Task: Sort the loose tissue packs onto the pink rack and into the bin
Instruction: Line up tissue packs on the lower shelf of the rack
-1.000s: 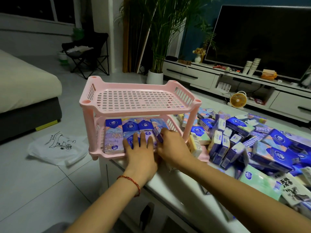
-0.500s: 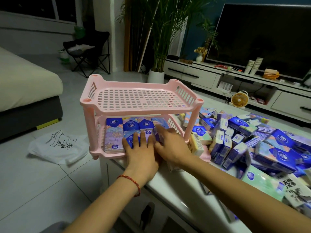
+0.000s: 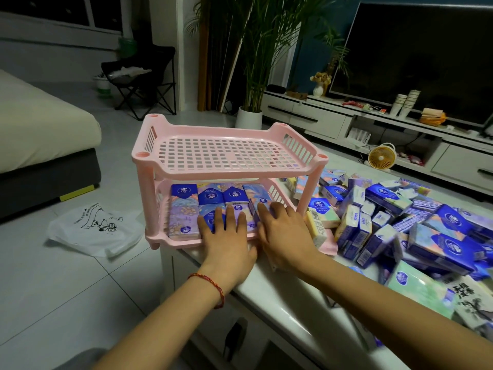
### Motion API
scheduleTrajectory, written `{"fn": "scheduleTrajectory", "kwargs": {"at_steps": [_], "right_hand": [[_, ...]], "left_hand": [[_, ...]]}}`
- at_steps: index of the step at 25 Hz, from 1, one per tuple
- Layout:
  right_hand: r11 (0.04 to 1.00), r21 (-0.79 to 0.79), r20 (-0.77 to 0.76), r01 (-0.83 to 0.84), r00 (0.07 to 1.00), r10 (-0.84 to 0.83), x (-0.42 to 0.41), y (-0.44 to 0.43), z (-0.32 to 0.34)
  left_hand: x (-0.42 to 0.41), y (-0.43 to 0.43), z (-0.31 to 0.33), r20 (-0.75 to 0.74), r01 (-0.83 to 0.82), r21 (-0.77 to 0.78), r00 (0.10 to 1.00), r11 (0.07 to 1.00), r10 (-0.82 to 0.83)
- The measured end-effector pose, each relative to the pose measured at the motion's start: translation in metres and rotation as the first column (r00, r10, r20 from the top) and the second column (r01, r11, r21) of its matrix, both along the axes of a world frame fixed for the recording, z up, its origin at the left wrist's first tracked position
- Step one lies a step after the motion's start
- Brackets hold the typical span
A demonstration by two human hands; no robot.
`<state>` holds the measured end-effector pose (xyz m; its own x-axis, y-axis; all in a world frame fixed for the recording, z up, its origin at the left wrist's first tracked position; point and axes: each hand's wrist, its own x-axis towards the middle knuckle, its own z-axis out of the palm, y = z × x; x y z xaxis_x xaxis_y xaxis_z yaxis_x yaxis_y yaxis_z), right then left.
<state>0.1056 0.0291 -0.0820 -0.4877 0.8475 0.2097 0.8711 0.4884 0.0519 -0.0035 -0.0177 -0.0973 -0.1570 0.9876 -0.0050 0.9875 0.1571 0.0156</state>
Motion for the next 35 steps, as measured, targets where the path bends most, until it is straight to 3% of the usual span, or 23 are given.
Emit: {"fn": "scheduleTrajectory", "kwargs": {"at_steps": [6, 11, 15, 20, 23, 25, 27, 28, 30, 32, 35], "right_hand": [[0.995, -0.036, -0.089, 0.097, 0.991, -0.1, -0.016, 0.004, 0.008], [0.993, 0.057, -0.058, 0.101, 0.994, -0.098, -0.012, 0.003, 0.008], [0.999, -0.007, -0.089, 0.038, 0.995, -0.039, -0.012, 0.008, -0.003], [0.997, -0.004, 0.084, -0.08, 0.993, 0.08, 0.0, 0.003, 0.004], [0.987, 0.045, 0.167, -0.155, 0.975, 0.145, -0.005, -0.005, 0.013], [0.979, 0.138, 0.13, -0.149, 0.983, 0.131, -0.014, 0.005, 0.024], [0.998, -0.008, -0.076, -0.056, 0.996, 0.055, -0.018, 0.028, 0.034], [0.984, -0.176, -0.169, -0.022, 0.985, -0.008, -0.02, 0.039, 0.035], [0.942, -0.33, -0.289, -0.061, 0.957, -0.039, -0.027, 0.055, 0.025], [0.923, -0.371, -0.316, -0.101, 0.948, -0.023, -0.037, 0.067, 0.009], [0.941, -0.331, -0.21, -0.063, 0.978, -0.009, -0.046, 0.079, -0.01]], "left_hand": [[-0.001, 0.0, 0.001, 0.004, 0.005, -0.018, 1.0, 1.0, -0.005], [-0.002, 0.001, -0.001, -0.002, 0.009, 0.001, 1.0, 1.0, -0.009], [-0.001, 0.001, -0.001, -0.001, 0.012, 0.004, 1.0, 1.0, -0.012], [-0.001, 0.001, -0.001, -0.003, 0.014, -0.012, 1.0, 1.0, -0.014], [-0.007, 0.003, 0.008, 0.108, 0.037, -0.011, 0.994, 0.999, -0.035], [-0.019, 0.007, 0.019, 0.244, -0.003, 0.171, 0.969, 0.985, -0.04], [-0.039, 0.015, 0.023, 0.32, -0.12, 0.314, 0.947, 0.942, 0.014], [-0.05, 0.018, 0.022, 0.323, -0.173, 0.316, 0.944, 0.933, 0.065], [-0.064, 0.023, 0.014, 0.316, -0.249, 0.231, 0.934, 0.941, 0.17], [-0.068, 0.025, 0.004, 0.287, -0.274, 0.14, 0.931, 0.951, 0.226], [-0.064, 0.027, -0.005, 0.25, -0.258, 0.155, 0.944, 0.954, 0.214]]}}
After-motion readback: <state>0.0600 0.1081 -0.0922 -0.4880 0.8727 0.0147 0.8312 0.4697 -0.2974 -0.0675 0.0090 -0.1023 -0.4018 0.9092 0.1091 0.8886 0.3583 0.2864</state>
